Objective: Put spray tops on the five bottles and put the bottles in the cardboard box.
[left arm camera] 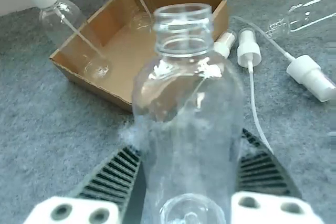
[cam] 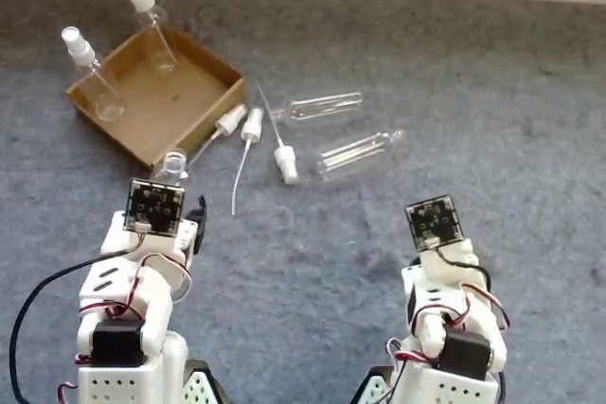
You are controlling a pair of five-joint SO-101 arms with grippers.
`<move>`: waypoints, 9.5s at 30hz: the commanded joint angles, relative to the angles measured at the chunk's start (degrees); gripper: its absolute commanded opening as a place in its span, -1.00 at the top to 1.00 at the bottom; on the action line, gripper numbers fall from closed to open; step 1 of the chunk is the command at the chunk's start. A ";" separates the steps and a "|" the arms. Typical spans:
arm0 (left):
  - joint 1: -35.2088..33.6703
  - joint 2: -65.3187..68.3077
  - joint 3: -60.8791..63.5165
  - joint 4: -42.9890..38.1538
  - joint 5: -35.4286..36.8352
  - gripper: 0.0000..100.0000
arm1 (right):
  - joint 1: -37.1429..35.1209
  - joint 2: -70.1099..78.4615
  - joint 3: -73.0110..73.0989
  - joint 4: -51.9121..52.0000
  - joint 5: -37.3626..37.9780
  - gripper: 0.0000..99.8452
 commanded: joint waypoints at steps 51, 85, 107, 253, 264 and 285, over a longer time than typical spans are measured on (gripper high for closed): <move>-9.45 -0.66 3.03 -1.85 1.58 0.82 | -42.15 114.07 -92.09 -2.95 -8.79 0.72; -9.36 -0.75 4.26 -1.85 1.49 0.82 | -41.71 140.70 -112.84 -2.33 -8.53 0.76; -9.36 -0.75 4.35 -1.85 1.49 0.82 | -35.38 129.89 -134.46 28.88 -8.35 0.98; -3.47 -0.75 6.81 -1.85 1.41 0.82 | -11.91 85.14 -30.11 -39.78 -85.63 0.54; -3.47 -0.75 6.81 -1.85 1.41 0.82 | -12.09 88.48 -31.96 -37.41 -80.97 0.92; -3.38 -0.75 6.81 -1.85 1.41 0.82 | -12.09 88.40 -32.13 -15.87 -62.86 0.92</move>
